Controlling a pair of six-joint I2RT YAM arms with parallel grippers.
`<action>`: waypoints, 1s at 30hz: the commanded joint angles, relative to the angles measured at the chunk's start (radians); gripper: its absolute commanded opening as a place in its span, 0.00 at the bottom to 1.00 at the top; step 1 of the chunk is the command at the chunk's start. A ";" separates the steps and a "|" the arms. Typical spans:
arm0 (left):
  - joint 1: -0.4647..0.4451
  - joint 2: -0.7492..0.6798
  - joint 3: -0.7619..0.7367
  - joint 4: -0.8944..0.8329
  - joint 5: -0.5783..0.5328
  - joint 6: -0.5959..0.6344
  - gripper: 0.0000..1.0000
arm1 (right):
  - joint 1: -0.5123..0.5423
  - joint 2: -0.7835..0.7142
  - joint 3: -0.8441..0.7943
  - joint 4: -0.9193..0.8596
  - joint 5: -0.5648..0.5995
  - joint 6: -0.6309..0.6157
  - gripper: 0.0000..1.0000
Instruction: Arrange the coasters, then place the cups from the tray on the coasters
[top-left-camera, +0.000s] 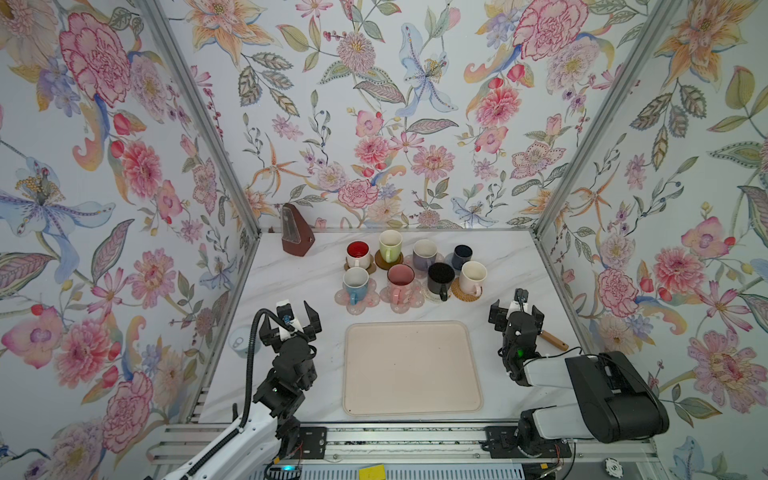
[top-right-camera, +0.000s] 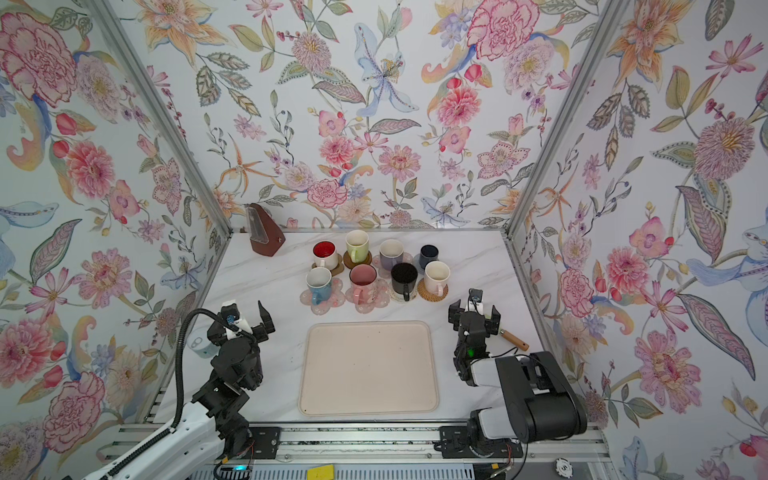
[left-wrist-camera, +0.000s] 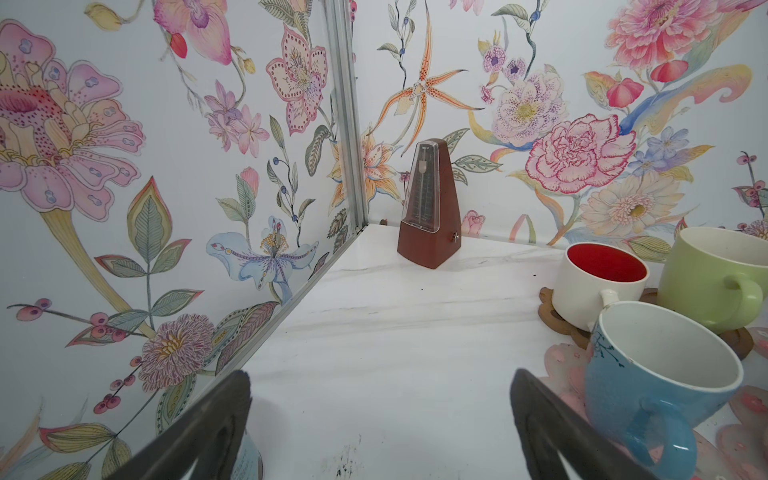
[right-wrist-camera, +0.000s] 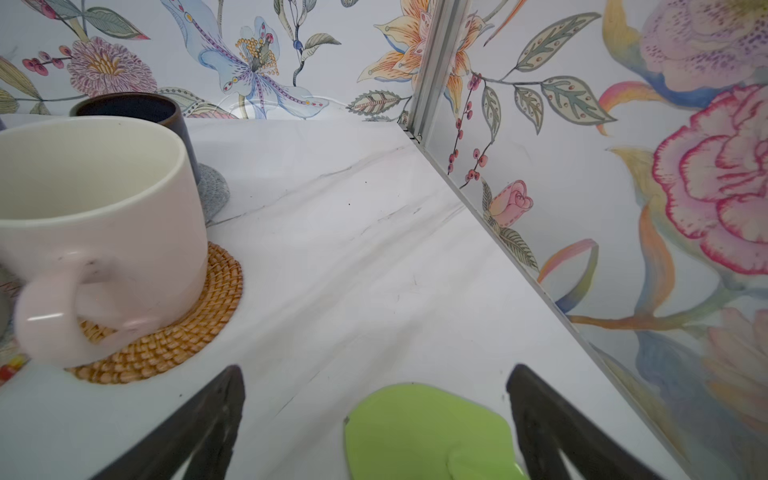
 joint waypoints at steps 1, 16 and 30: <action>0.014 -0.022 -0.011 0.015 -0.016 0.015 0.99 | -0.051 0.013 0.041 0.087 -0.021 0.028 0.99; 0.173 0.102 -0.110 0.203 0.077 -0.023 0.99 | -0.162 0.074 0.032 0.129 -0.230 0.094 0.99; 0.435 0.830 0.035 0.722 0.486 0.036 0.99 | -0.162 0.075 0.031 0.134 -0.230 0.093 0.99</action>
